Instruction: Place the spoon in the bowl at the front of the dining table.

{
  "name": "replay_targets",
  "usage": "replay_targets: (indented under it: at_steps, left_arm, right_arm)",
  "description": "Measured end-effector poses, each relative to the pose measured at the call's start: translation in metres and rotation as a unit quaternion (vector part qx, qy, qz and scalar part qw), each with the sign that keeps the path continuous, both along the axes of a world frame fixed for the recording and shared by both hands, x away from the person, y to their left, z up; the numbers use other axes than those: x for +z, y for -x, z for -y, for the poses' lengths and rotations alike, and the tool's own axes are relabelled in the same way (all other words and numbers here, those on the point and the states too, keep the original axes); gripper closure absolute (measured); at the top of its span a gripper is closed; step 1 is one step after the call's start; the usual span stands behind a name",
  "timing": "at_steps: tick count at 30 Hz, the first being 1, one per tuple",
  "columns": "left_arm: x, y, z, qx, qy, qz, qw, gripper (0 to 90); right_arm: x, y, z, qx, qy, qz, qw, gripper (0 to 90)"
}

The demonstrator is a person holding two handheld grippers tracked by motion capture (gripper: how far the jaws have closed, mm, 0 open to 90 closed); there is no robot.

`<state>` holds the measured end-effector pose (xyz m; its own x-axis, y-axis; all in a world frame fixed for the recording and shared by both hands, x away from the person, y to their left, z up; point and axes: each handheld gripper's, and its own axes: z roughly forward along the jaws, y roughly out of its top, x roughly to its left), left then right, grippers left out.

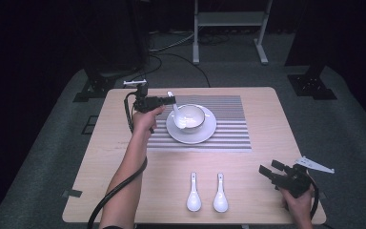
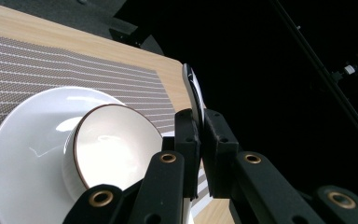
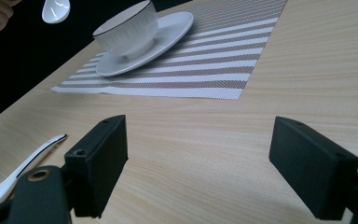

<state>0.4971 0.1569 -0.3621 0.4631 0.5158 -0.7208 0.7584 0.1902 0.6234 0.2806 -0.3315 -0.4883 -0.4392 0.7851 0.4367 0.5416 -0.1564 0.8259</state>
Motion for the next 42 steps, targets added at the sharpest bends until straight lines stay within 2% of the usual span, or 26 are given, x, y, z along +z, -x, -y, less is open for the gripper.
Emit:
replay_targets:
  at_steps: [4,15,23,29,32,33,42]
  left_arm:
    - [0.001,-0.005,0.004,0.005,0.009,0.002,0.9999,84.9]
    - [-0.011,-0.019,0.008,0.023,0.006,-0.004,0.9997,84.9]
    - [-0.021,-0.026,0.01,0.05,0.007,-0.007,0.9987,84.9]
    - [-0.036,-0.027,0.011,0.072,0.009,-0.009,0.9973,84.8]
    - [-0.042,-0.027,0.009,0.076,0.018,-0.001,0.997,84.8]
    - [-0.044,-0.027,0.007,0.08,0.015,-0.002,0.9966,84.8]
    - [-0.051,-0.025,0.005,0.08,0.011,-0.004,0.9968,84.8]
  right_arm:
    - [0.0,0.0,0.0,0.001,0.001,0.001,1.0,18.4]
    - [0.0,0.0,0.0,0.005,0.001,0.001,1.0,18.4]
    - [0.0,0.0,0.0,0.005,0.002,0.002,1.0,18.4]
    - [0.0,0.0,0.0,0.007,0.002,0.003,1.0,18.4]
    - [0.0,0.0,-0.001,0.008,0.002,0.003,1.0,18.4]
    - [0.0,0.0,-0.001,0.008,0.002,0.002,1.0,18.4]
    - [0.0,0.0,-0.001,0.008,0.002,0.002,1.0,18.4]
